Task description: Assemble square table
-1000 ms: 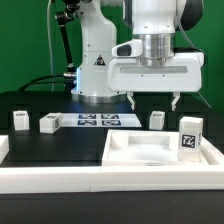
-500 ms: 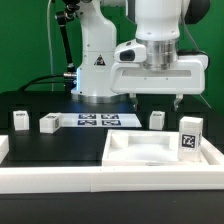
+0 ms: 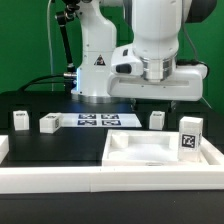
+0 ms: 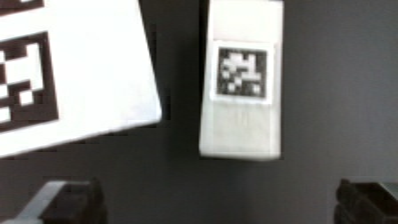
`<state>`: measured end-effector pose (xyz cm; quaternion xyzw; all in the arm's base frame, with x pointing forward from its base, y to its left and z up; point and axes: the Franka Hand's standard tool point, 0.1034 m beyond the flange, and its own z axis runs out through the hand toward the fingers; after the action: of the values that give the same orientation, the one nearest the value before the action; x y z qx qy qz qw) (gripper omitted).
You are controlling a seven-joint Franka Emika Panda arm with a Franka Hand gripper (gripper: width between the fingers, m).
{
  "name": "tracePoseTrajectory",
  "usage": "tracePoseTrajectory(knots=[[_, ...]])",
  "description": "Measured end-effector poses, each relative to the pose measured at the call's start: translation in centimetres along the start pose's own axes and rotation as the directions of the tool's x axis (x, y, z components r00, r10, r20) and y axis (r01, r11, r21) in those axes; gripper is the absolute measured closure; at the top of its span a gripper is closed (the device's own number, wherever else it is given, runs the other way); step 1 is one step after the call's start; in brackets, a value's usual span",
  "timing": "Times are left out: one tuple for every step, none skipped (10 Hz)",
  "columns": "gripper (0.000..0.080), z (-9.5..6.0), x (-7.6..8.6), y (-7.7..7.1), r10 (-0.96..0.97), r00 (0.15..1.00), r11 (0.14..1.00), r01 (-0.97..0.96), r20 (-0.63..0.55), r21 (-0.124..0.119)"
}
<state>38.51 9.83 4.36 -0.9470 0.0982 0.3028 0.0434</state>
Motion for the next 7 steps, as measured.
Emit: tracePoseTrajectory(knots=[[0.0150,-0.1,0.6,-0.1,-0.028,0.998,1.000,0.028,0.061,0.003],[0.0150,0.0,0.7,0.0,-0.039,0.989,0.999,0.039,0.139,0.007],[0.0150,0.1,0.9,0.2,-0.035,0.984,0.999,0.034,0.174,0.006],[0.0150,0.3,0.5,0.3,-0.030,0.969,1.000,0.030,0.246,0.004],[0.0150,0.5,1.0,0.4,-0.027,0.961,1.000,0.027,0.275,0.004],[0.0150,0.7,1.2,0.2,-0.029,0.965,1.000,0.029,0.260,0.004],[0.0150,1.2,1.1,0.1,-0.029,0.967,1.000,0.030,0.255,0.002]])
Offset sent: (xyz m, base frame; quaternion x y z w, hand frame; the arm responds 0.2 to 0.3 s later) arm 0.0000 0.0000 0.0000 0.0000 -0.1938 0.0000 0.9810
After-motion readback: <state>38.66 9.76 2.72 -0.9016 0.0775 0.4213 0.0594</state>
